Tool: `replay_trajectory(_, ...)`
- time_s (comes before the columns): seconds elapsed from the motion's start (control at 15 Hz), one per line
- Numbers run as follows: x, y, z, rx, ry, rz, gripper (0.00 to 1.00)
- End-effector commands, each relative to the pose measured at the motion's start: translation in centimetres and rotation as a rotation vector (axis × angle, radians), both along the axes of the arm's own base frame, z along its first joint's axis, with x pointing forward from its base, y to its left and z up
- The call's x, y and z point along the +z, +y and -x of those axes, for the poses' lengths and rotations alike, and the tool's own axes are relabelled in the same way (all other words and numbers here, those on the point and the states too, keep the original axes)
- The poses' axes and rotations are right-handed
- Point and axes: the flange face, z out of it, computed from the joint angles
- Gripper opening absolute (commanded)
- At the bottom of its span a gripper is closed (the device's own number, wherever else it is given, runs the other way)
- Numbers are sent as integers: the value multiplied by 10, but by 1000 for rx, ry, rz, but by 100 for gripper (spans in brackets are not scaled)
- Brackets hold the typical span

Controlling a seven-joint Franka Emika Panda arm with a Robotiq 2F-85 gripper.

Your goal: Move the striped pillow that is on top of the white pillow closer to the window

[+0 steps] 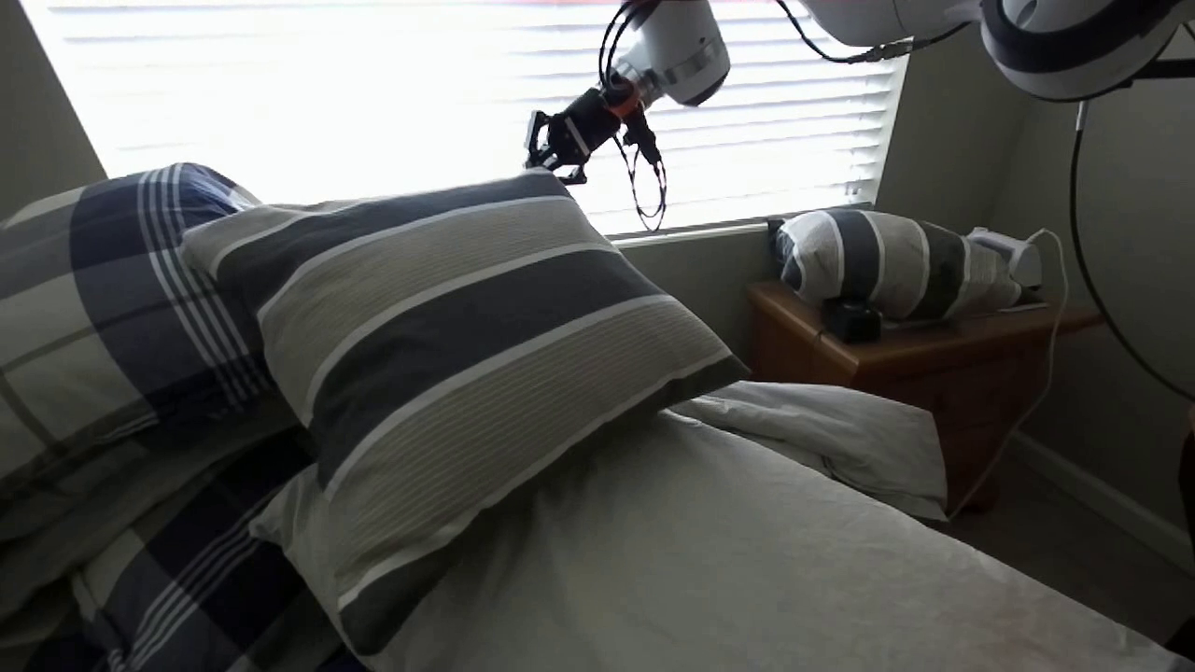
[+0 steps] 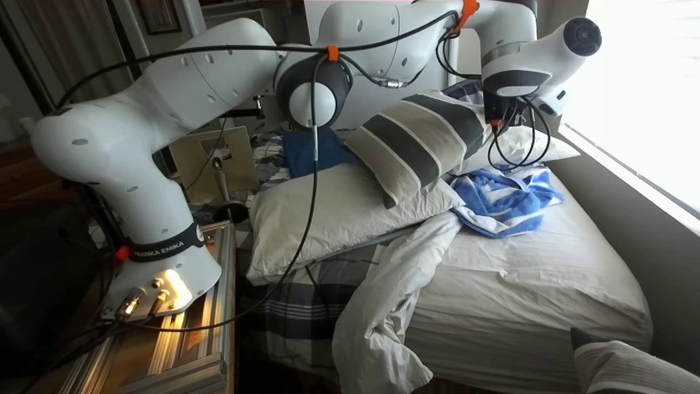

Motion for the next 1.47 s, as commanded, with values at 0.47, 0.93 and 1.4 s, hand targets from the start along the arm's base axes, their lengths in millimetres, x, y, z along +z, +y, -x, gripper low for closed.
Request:
replay_trajectory(0.47,96,-59,-10,-208,-365,135,4)
replay_trajectory(0.93,80,-156,2,-445,-458,327,3)
replay_trajectory(1.4,27,-198,13,-691,-467,554,3)
